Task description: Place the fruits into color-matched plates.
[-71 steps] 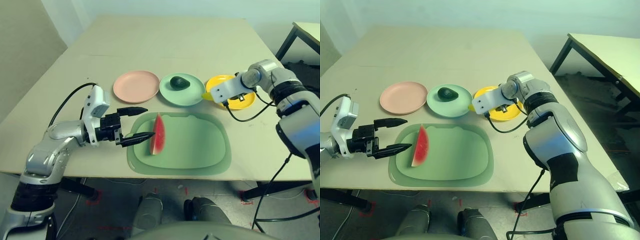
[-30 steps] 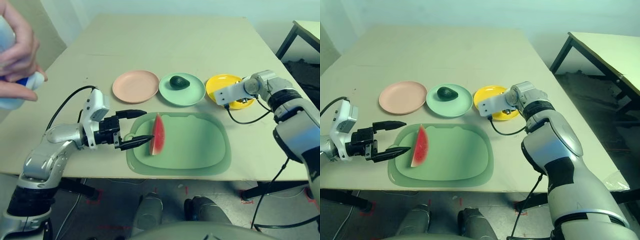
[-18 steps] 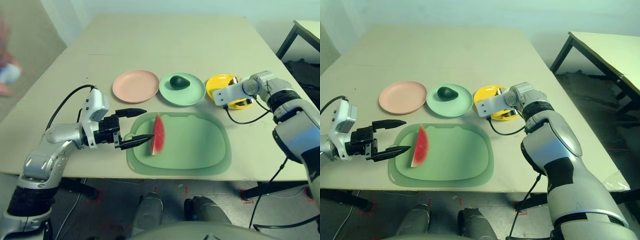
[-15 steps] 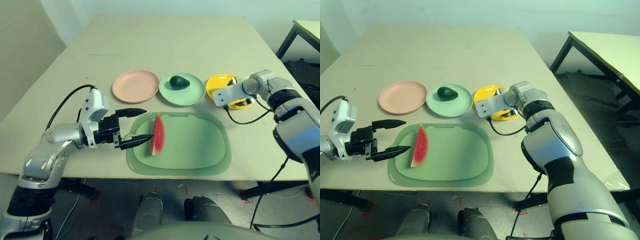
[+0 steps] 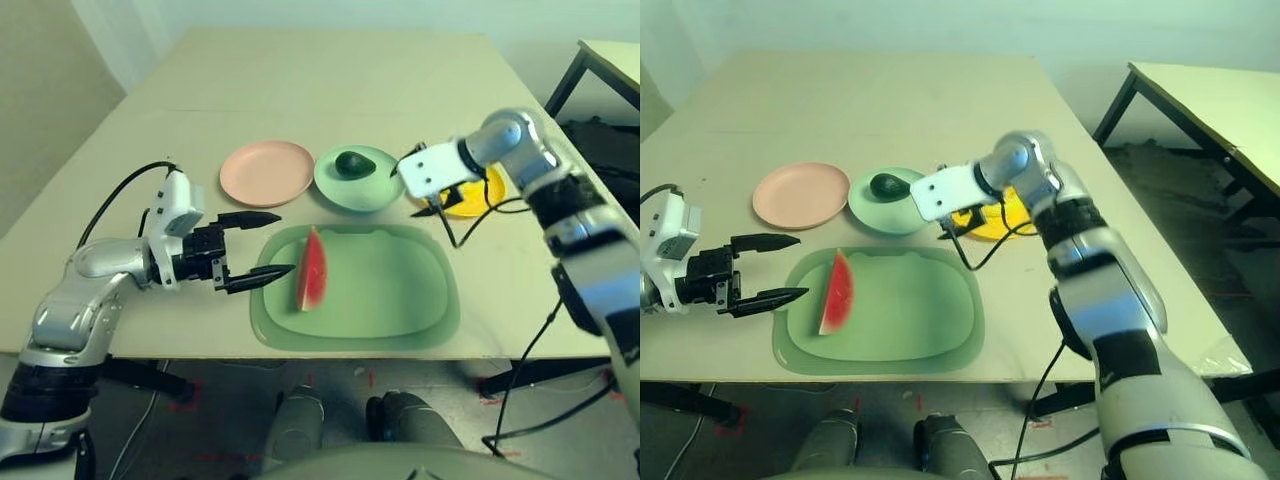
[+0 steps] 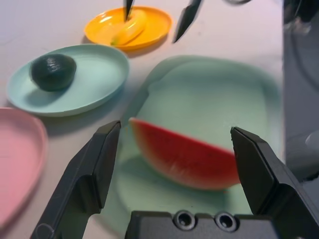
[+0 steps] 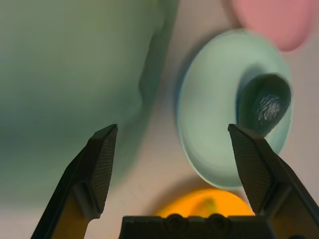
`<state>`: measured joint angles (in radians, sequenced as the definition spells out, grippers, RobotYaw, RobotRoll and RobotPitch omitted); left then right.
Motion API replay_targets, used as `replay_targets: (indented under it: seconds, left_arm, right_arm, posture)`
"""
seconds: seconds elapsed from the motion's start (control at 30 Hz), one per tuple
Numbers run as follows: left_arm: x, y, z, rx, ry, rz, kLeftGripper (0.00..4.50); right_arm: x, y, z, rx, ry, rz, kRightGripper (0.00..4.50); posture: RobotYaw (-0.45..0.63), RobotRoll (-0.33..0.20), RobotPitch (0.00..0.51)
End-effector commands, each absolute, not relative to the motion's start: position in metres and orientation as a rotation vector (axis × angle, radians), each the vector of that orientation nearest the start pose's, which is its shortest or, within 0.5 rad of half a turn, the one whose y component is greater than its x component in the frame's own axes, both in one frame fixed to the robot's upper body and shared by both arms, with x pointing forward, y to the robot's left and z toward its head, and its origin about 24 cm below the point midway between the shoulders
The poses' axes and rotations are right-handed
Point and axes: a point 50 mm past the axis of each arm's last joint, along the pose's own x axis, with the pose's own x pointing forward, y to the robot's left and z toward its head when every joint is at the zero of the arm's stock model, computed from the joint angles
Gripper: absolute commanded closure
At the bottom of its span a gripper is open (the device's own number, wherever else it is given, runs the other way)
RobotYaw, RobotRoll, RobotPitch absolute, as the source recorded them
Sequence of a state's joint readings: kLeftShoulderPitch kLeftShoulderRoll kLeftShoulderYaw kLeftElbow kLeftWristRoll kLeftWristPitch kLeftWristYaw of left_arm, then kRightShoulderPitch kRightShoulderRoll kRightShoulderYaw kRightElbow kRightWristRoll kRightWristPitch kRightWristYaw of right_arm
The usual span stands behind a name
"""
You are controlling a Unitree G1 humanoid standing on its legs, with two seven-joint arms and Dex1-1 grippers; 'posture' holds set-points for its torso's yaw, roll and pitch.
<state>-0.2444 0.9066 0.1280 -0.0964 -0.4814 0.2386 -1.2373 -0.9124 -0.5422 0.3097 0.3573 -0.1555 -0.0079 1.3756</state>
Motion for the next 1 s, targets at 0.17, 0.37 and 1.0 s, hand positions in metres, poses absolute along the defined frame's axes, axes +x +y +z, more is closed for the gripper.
replay_targets:
  seconds: [0.17, 0.37, 1.0]
  left_arm:
    - [0.271, 0.239, 0.19, 0.645, 0.082, -1.275, 0.0]
    - [0.288, 0.218, 0.191, 0.928, 0.078, -1.48, 0.0]
    - [0.312, 0.177, 0.166, 1.487, -0.03, -1.807, 0.0]
  right_arm:
    - [0.316, -0.141, 0.2, -0.622, 0.131, 1.142, 0.03]
    - [0.284, -0.158, 0.182, -0.316, 0.096, 1.08, 0.03]
    - [0.225, -0.175, 0.126, -0.019, 0.019, 1.028, 0.03]
  posture:
    - [0.12, 0.0, 0.072]
    - [0.09, 0.0, 0.062]
    - [0.04, 0.0, 0.048]
